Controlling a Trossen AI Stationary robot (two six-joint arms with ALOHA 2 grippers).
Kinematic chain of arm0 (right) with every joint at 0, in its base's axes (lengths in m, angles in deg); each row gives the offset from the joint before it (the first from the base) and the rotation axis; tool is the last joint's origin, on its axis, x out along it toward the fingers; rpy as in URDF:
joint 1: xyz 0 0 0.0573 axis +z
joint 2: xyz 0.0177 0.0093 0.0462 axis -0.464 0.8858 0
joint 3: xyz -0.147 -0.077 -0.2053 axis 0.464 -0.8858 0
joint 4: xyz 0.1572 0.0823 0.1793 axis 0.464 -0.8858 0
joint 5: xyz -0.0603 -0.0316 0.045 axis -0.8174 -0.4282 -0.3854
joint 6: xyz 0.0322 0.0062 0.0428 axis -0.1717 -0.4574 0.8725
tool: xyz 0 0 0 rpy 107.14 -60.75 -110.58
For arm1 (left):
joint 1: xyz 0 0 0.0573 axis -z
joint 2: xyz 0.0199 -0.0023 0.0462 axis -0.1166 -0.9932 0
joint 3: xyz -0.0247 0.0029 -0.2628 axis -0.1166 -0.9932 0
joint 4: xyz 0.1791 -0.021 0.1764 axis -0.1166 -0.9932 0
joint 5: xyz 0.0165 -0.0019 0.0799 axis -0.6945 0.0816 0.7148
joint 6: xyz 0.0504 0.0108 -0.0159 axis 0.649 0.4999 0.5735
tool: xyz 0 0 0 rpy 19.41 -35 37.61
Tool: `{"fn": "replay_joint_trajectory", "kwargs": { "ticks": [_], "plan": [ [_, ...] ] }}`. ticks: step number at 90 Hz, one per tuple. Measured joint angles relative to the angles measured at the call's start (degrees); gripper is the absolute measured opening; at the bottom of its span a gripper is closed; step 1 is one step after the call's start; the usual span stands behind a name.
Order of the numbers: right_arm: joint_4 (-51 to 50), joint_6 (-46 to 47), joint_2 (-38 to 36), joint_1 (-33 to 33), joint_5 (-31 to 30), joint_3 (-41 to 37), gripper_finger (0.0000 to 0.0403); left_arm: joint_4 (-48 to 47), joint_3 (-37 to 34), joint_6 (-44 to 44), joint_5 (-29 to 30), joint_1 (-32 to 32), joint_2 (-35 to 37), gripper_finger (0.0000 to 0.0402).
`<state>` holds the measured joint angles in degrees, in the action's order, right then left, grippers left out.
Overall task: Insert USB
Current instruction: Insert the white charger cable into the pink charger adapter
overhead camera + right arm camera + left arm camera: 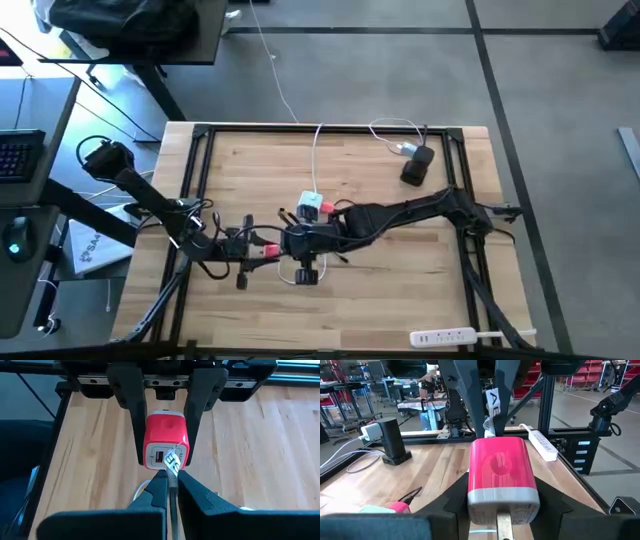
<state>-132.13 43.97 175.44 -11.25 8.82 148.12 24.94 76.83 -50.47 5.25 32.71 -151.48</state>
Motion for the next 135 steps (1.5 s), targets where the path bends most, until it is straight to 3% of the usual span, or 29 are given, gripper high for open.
{"fn": "replay_joint_trajectory", "kwargs": {
  "ticks": [78,120,135],
  "plan": [
    [4.2,-1.6,2.7,-0.1,1.7,0.0,0.0000,-1.4,-0.2,-1.0,-2.9,-0.4,-0.6,0.0120],
    [5.6,-1.8,3.1,-1.0,0.8,-0.1,0.0000,-1.7,-0.1,-3.0,-1.7,-1.9,-2.7,0.0120],
    [4.1,-4.4,3.1,-1.0,0.7,0.0,0.0019,-2.3,0.1,-3.6,-1.7,-2.0,-2.7,0.0120]
  ]
}}
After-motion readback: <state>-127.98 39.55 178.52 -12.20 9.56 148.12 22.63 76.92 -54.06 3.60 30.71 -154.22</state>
